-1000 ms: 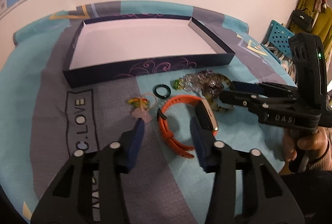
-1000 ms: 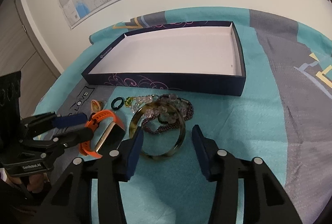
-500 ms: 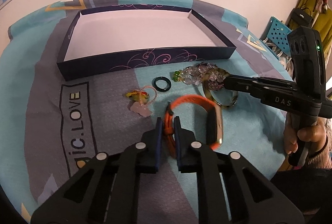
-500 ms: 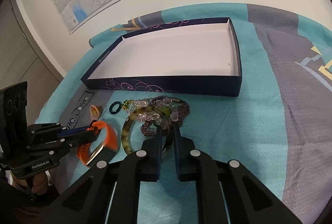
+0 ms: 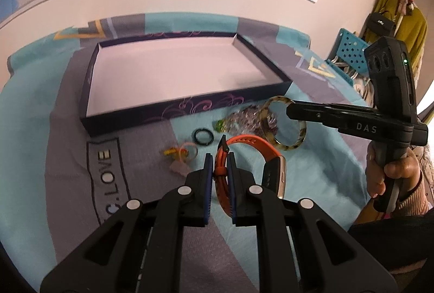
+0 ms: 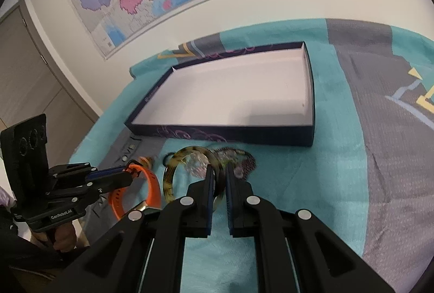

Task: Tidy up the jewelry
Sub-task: 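Carry the watch band and bangle into the box lid and open both tools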

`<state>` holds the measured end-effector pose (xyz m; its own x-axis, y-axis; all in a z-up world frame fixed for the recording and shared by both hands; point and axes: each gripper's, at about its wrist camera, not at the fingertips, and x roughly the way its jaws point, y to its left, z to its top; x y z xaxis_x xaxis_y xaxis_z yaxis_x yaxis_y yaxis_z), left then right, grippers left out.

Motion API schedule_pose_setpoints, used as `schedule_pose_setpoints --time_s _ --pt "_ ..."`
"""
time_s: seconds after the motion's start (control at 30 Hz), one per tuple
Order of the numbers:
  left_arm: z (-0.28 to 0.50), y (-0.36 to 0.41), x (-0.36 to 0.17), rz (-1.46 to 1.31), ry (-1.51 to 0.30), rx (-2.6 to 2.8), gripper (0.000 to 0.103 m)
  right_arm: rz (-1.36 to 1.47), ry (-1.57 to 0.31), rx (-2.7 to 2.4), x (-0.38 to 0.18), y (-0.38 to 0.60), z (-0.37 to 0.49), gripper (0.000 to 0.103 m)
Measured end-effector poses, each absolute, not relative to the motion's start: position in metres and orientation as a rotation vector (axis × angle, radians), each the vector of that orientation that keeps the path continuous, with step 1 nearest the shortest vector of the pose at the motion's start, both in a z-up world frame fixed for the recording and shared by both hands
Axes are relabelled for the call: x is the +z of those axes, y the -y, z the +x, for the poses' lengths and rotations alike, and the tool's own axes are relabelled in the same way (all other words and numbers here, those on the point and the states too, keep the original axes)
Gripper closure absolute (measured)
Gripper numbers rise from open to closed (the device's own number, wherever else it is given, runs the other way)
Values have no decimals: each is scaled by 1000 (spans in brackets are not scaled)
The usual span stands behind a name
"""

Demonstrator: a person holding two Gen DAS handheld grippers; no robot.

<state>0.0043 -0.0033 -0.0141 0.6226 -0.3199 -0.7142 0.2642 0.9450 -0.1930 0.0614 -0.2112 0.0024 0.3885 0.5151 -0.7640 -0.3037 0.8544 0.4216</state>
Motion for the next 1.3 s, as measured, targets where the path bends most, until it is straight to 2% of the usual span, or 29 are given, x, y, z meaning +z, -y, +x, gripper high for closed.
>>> schedule_pose_setpoints --time_s 0.3,0.53,0.97,1.3 --pt "34 -11 23 -32 -749 -322 92 235 -990 531 24 212 103 96" --pt "89 -23 38 -12 -725 -293 92 251 -1004 496 17 210 160 96" --pt "191 -29 0 26 -836 -229 92 273 -1105 398 -27 191 244 96" --pt "228 -31 -14 63 -896 -203 92 251 -1174 336 -46 180 269 96"
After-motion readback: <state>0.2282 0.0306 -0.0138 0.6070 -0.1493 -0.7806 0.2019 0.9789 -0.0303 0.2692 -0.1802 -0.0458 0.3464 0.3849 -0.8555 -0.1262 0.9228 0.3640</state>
